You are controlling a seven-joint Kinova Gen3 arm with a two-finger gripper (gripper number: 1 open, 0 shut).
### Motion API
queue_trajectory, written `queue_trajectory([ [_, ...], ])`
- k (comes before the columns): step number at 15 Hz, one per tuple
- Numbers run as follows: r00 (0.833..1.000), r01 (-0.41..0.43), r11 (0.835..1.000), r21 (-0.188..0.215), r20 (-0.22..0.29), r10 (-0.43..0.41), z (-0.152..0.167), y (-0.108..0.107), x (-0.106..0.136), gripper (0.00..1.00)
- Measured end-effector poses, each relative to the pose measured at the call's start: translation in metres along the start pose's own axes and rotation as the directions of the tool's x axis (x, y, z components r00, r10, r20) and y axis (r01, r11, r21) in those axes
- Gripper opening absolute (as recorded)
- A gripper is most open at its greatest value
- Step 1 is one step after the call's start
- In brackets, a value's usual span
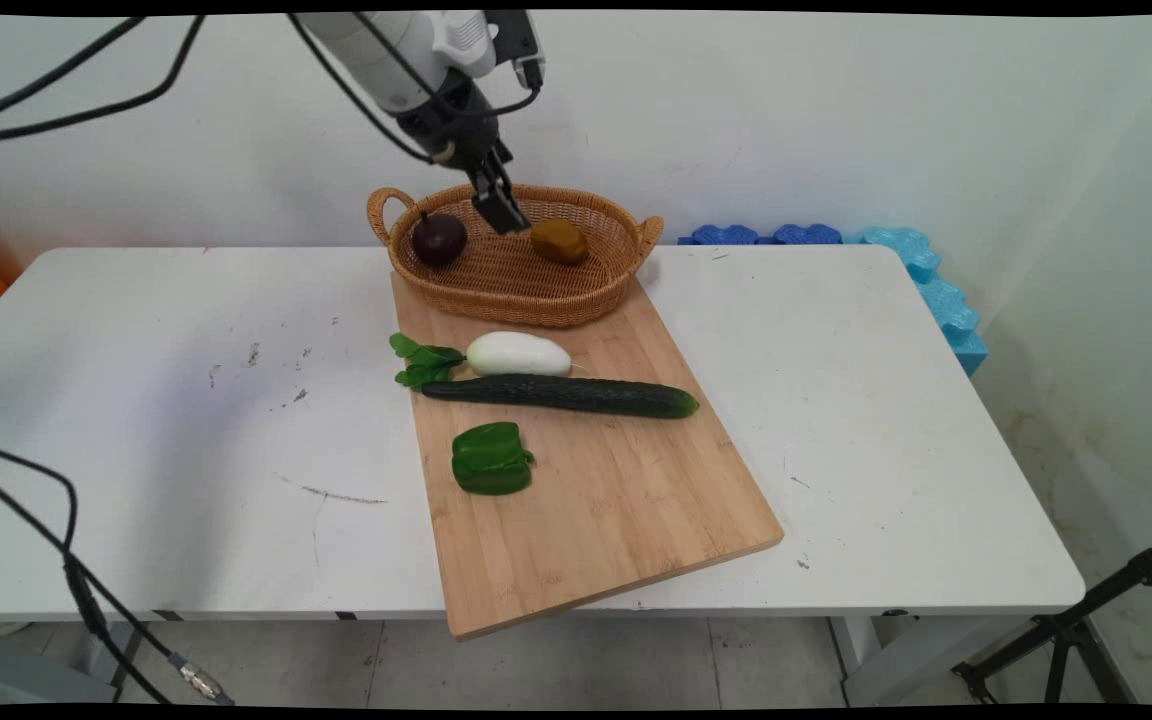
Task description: Pick up the potato from the vegetable basket
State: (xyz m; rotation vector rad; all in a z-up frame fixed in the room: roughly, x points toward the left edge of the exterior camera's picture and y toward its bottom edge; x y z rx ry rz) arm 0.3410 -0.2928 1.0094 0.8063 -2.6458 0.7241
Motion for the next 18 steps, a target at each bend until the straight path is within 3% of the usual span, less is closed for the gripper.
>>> queue_trajectory([
  [4,0.999,-0.031,0.999,0.028,0.029,0.030,0.036,-0.032,0.007,1.00],
  [10,0.993,-0.103,0.994,0.025,0.064,0.101,0.090,-0.059,0.016,1.00],
  [18,0.970,-0.218,0.974,-0.054,0.101,0.223,0.165,-0.073,0.021,1.00],
])
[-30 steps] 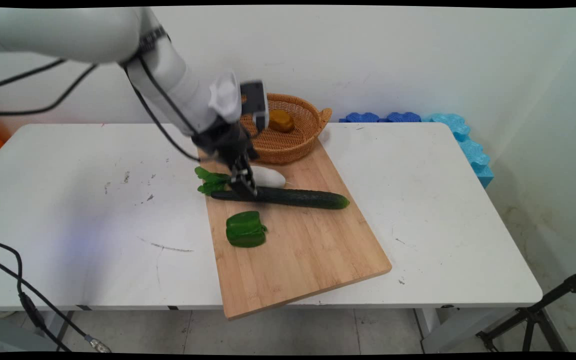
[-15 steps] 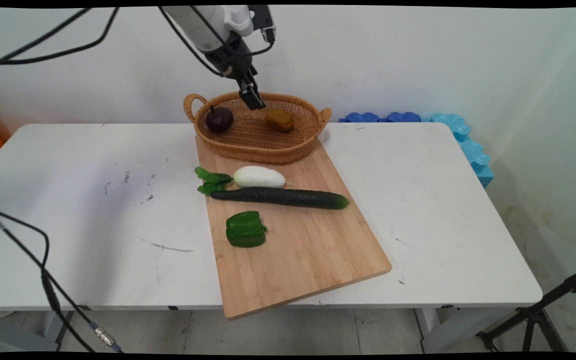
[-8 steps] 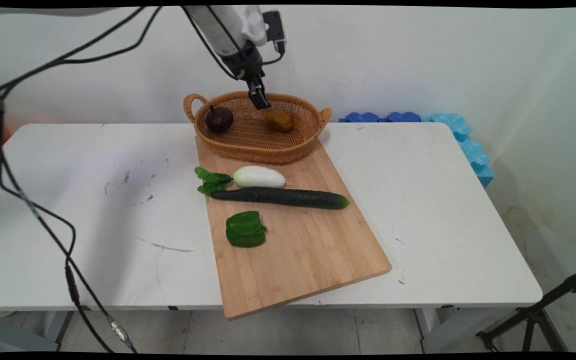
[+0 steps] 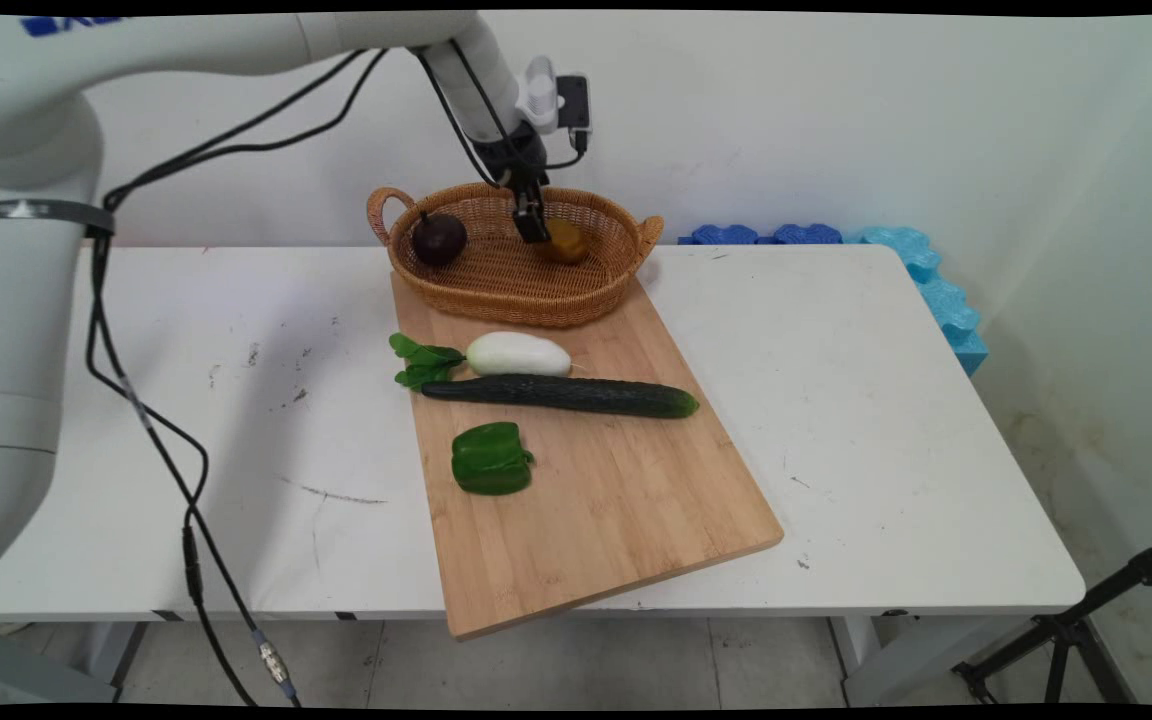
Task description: Pick up the potato from the vegetable basket, then place the picked object on the cutting board
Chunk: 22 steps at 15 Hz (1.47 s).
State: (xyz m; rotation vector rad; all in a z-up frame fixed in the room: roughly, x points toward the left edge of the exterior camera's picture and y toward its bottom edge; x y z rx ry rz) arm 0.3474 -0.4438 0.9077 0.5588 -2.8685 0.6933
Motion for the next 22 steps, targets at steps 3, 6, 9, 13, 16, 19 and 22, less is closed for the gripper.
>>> queue_trajectory([
  [3,0.999,-0.042,0.999,-0.015,-0.001,0.042,0.016,-0.004,0.002,1.00],
  [6,0.996,-0.084,0.996,-0.033,-0.001,0.084,0.034,-0.010,0.005,1.00],
  [9,0.993,-0.117,0.992,-0.052,-0.005,0.117,0.048,-0.014,0.009,1.00],
  [13,0.990,-0.141,0.987,-0.071,-0.006,0.141,0.060,-0.018,0.011,1.00],
  [16,0.988,-0.152,0.985,-0.083,-0.004,0.152,0.066,-0.020,0.011,1.00],
  [19,0.988,-0.152,0.985,-0.084,0.001,0.152,0.066,-0.020,0.009,0.00],
  [22,0.989,-0.145,0.987,-0.073,0.004,0.146,0.061,-0.020,0.008,0.00],
])
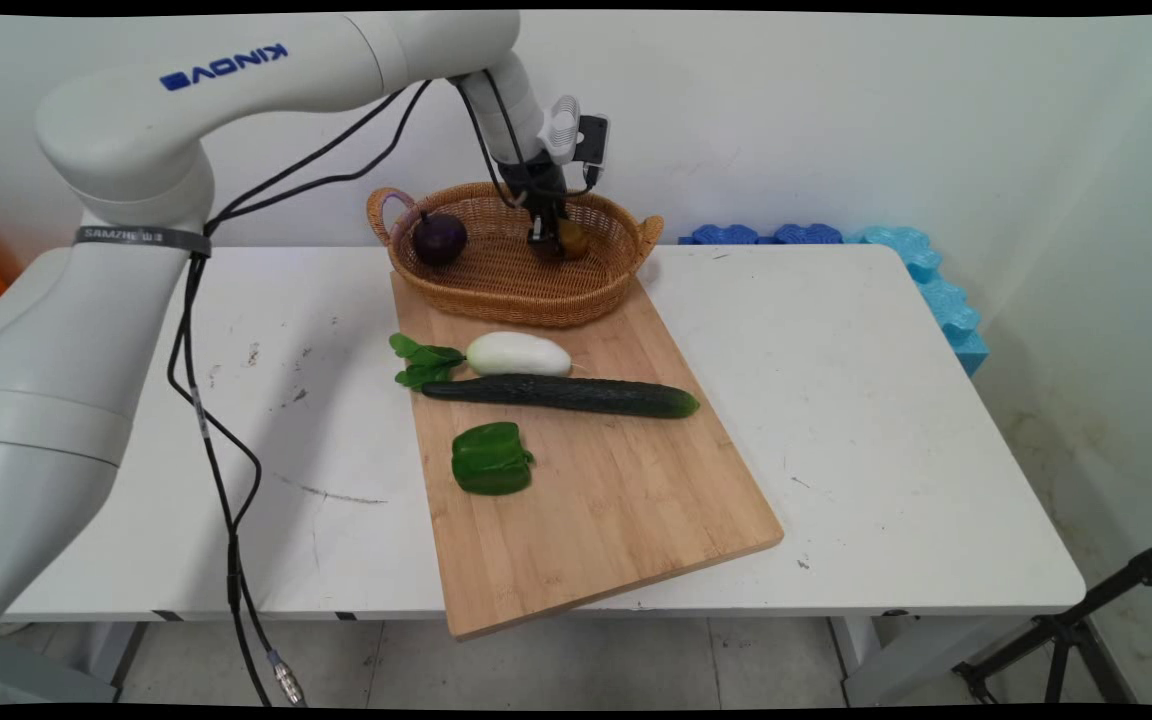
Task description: Place the picked object on the cutting board
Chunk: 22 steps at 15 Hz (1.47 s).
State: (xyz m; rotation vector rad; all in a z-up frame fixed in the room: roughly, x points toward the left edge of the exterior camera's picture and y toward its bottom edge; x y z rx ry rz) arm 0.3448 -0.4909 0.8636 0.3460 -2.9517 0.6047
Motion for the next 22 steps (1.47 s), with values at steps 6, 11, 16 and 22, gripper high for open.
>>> queue_trajectory([
  [6,0.995,0.094,0.993,0.073,-0.026,-0.092,-0.050,0.017,0.005,0.00],
  [11,0.981,0.184,0.977,0.109,-0.079,-0.176,-0.112,0.051,0.023,0.00],
  [16,0.967,0.236,0.968,0.089,-0.122,-0.225,-0.166,0.105,0.046,0.00],
  [22,0.957,0.248,0.969,-0.001,-0.153,-0.246,-0.215,0.182,0.072,0.00],
])
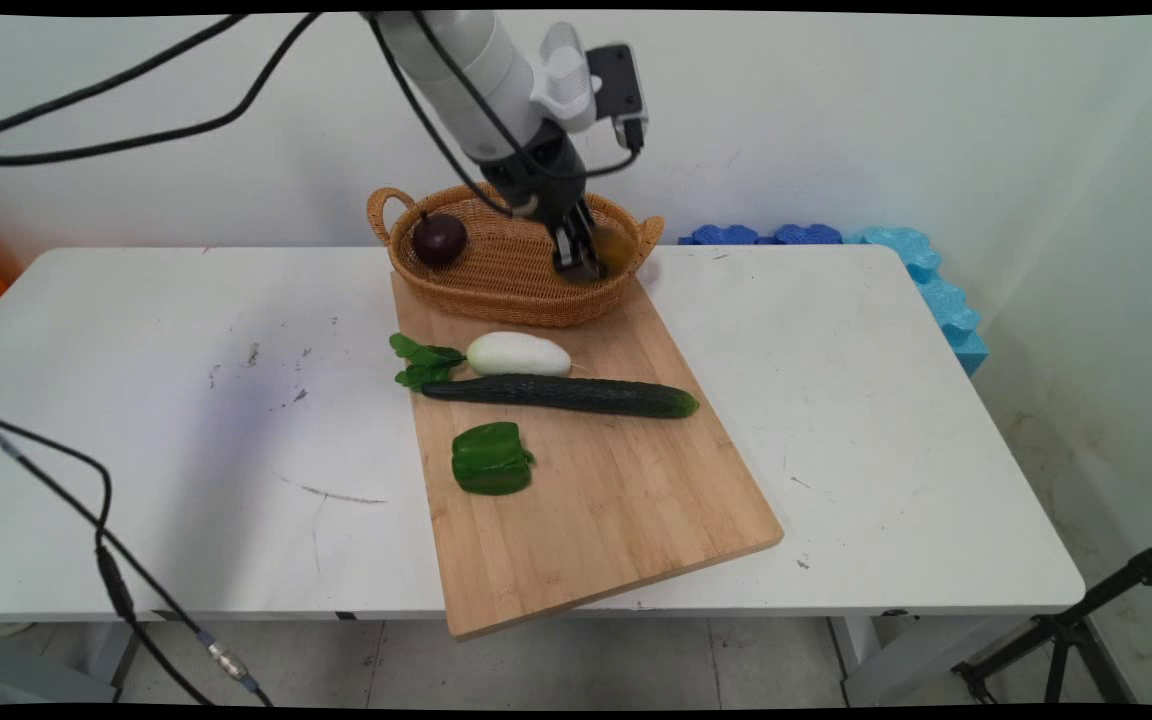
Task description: Place the picked object on the cutting board
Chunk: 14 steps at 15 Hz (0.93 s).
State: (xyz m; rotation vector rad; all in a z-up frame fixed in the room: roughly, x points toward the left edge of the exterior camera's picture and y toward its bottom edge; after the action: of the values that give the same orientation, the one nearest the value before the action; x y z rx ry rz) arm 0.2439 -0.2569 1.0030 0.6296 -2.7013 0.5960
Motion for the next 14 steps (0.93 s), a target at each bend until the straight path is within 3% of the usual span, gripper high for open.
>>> queue_trajectory([
  [3,1.000,-0.024,0.998,-0.064,-0.009,0.023,-0.015,0.041,0.007,0.00],
  [7,0.999,-0.042,0.990,-0.132,-0.015,0.040,-0.015,0.076,0.017,0.00],
  [14,0.999,-0.044,0.978,-0.204,0.004,0.046,0.012,0.105,0.021,0.00],
])
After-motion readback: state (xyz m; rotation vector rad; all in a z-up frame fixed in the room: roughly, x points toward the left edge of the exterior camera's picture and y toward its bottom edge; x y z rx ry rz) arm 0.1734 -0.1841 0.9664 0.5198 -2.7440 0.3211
